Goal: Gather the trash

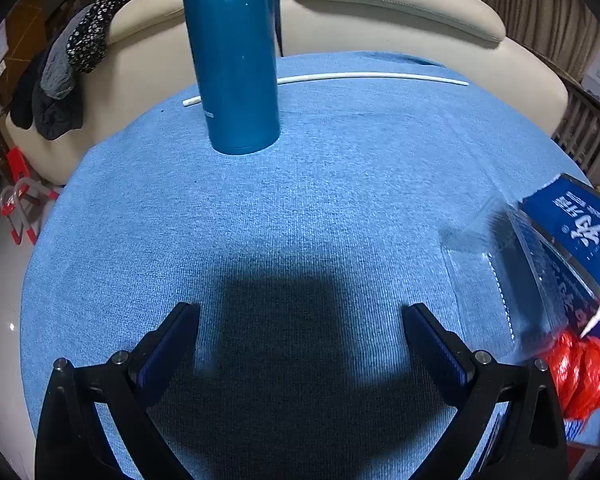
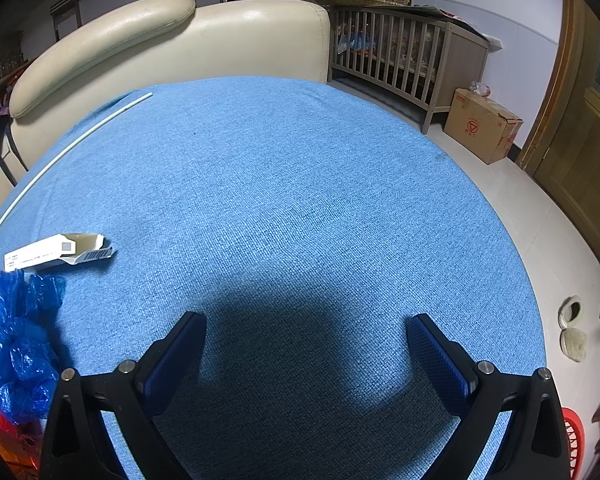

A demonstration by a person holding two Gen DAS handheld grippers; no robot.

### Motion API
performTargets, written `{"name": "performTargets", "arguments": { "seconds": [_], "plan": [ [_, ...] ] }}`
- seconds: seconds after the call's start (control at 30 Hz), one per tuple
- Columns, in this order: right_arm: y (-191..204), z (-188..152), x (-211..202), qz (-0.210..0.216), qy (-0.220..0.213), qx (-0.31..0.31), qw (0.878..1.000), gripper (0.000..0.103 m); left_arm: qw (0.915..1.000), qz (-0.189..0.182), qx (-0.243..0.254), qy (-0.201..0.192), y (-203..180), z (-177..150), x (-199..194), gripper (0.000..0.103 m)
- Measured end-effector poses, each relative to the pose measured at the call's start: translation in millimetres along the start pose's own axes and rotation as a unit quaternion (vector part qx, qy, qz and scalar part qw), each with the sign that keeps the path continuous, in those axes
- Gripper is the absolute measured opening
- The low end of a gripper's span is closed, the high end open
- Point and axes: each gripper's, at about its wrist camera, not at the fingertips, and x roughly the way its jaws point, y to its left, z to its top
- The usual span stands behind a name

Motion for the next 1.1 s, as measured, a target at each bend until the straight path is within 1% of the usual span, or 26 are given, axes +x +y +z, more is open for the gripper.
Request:
{"name": "performTargets", "arguments": {
  "seconds": [0.03, 0.1, 0.13, 0.2, 0.23, 0.3, 0.37, 0.4, 0.5, 0.57, 0.67, 0.73, 0.83, 0.9, 1.0, 1.1],
  "plan": [
    [-0.3, 0.5, 0.3, 0.001, 0.001, -0.003, 1.000, 0.103, 1.0000, -0.001, -0.001, -0.005, 3.2, -1.5, -5.0, 0.103],
    [-3.2, 5.5, -0.3, 0.014, 0.019, -0.017, 1.000, 0.103, 0.9998, -0.004, -0.006, -0.021, 10.0, -4.1, -20.2, 0.103],
    [-9.6, 7.1, -6.5, 0.017, 0.014, -0.012, 1.000, 0.103, 0.9995, -0.007, -0.007, -0.031, 13.3, -5.5, -29.9, 0.103],
    [-20.7, 9.6, -24.7, 0.009, -0.018, -0.003, 1.000, 0.103, 0.9988, -0.014, -0.007, -0.046, 19.4, -9.1, -51.5, 0.103],
    [-28.0, 11.3, -37.4, 0.007, -0.027, -0.002, 1.000, 0.103, 0.9987, -0.017, -0.007, -0.048, 24.0, -10.3, -53.9, 0.103],
    [-39.4, 12.4, -61.9, 0.023, -0.045, -0.005, 0.999, 0.103, 0.9982, -0.020, -0.002, -0.056, 22.8, -14.7, -68.0, 0.103],
    [-47.0, 7.8, -85.8, 0.026, -0.071, -0.015, 0.997, 0.103, 0.9977, -0.024, 0.007, -0.063, 17.4, -23.0, -84.5, 0.103],
    [-50.9, 2.7, -101.2, 0.033, -0.083, -0.021, 0.996, 0.103, 0.9975, -0.027, 0.007, -0.065, 12.6, -26.4, -90.9, 0.103],
    [-56.2, -15.2, -131.8, 0.060, -0.100, -0.024, 0.993, 0.103, 0.9969, -0.036, 0.009, -0.069, 3.6, -36.4, -107.2, 0.103],
    [-55.3, -29.6, -146.9, 0.072, -0.105, -0.029, 0.991, 0.103, 0.9967, -0.041, 0.014, -0.069, -3.1, -44.2, -117.1, 0.103],
    [-52.9, -55.0, -163.9, 0.085, -0.097, -0.040, 0.991, 0.103, 0.9963, -0.043, 0.022, -0.070, -10.5, -57.7, -130.5, 0.103],
    [-43.9, -73.7, -176.4, 0.084, -0.090, -0.053, 0.991, 0.103, 0.9957, -0.051, 0.027, -0.072, -15.5, -69.6, -141.0, 0.103],
    [-39.5, -98.9, -181.9, 0.080, -0.079, -0.061, 0.992, 0.103, 0.9950, -0.055, 0.039, -0.075, -25.0, -86.2, -154.8, 0.103],
    [-41.2, -112.6, -185.1, 0.086, -0.071, -0.054, 0.992, 0.103, 0.9940, -0.058, 0.049, -0.079, -31.5, -96.6, -163.9, 0.103],
    [-40.4, -127.7, -189.1, 0.090, -0.065, -0.051, 0.993, 0.103, 0.9928, -0.066, 0.057, -0.082, -39.8, -110.9, -177.5, 0.103],
    [-44.4, -140.9, -198.9, 0.093, -0.070, -0.045, 0.992, 0.103, 0.9917, -0.070, 0.062, -0.087, -43.9, -121.6, -190.5, 0.103]
  ]
}}
